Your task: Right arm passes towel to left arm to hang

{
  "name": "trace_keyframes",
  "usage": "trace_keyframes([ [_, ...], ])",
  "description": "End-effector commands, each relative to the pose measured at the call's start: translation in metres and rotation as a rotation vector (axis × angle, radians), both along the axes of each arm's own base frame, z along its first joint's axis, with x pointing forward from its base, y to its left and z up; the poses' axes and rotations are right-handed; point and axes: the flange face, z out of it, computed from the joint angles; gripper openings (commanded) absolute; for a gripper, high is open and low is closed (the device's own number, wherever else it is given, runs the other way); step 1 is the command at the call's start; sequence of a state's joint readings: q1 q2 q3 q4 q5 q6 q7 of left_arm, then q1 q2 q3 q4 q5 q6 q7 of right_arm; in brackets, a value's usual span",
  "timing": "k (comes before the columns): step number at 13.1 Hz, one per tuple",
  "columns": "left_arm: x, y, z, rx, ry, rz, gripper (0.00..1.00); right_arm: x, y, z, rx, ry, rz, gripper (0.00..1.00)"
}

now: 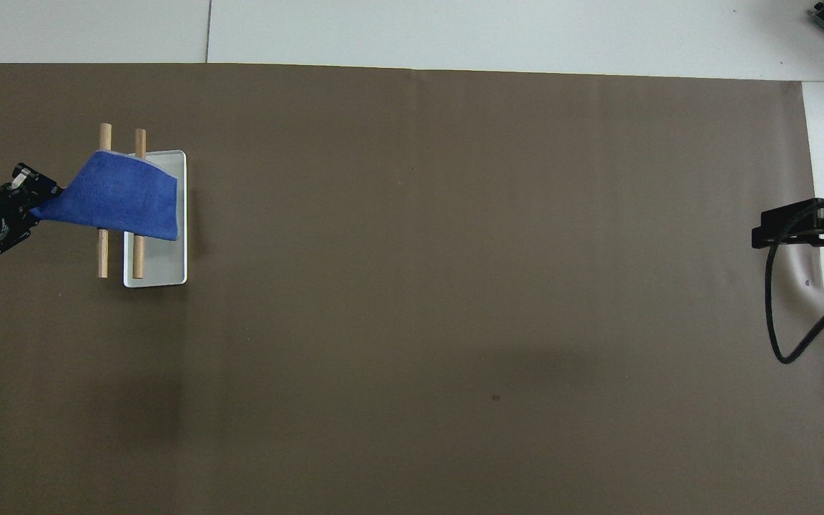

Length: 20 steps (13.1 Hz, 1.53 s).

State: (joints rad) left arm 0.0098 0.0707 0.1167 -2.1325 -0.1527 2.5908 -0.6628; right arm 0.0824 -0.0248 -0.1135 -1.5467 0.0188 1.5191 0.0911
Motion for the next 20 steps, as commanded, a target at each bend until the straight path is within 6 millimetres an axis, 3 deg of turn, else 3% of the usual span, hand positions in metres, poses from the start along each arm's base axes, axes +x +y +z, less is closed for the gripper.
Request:
trace_keyframes([
  [1,-0.015,-0.001,0.003,0.003,0.05,-0.024,1.0,-0.008,0.001,0.0,0.007,0.003,-0.005,1.0],
  [6,-0.013,-0.001,0.007,0.023,0.06,-0.081,1.0,-0.008,0.002,0.001,0.009,0.0,-0.005,1.0],
  [12,-0.005,0.0,0.035,0.176,0.261,-0.301,1.0,-0.008,0.002,0.0,0.009,-0.001,-0.006,1.0],
  [17,0.003,-0.004,0.087,0.183,0.381,-0.487,1.0,-0.006,0.001,-0.001,-0.076,-0.014,0.055,1.0],
  [20,-0.003,-0.028,0.128,0.17,0.42,-0.534,1.0,-0.006,0.002,-0.001,-0.061,-0.012,0.042,1.0],
])
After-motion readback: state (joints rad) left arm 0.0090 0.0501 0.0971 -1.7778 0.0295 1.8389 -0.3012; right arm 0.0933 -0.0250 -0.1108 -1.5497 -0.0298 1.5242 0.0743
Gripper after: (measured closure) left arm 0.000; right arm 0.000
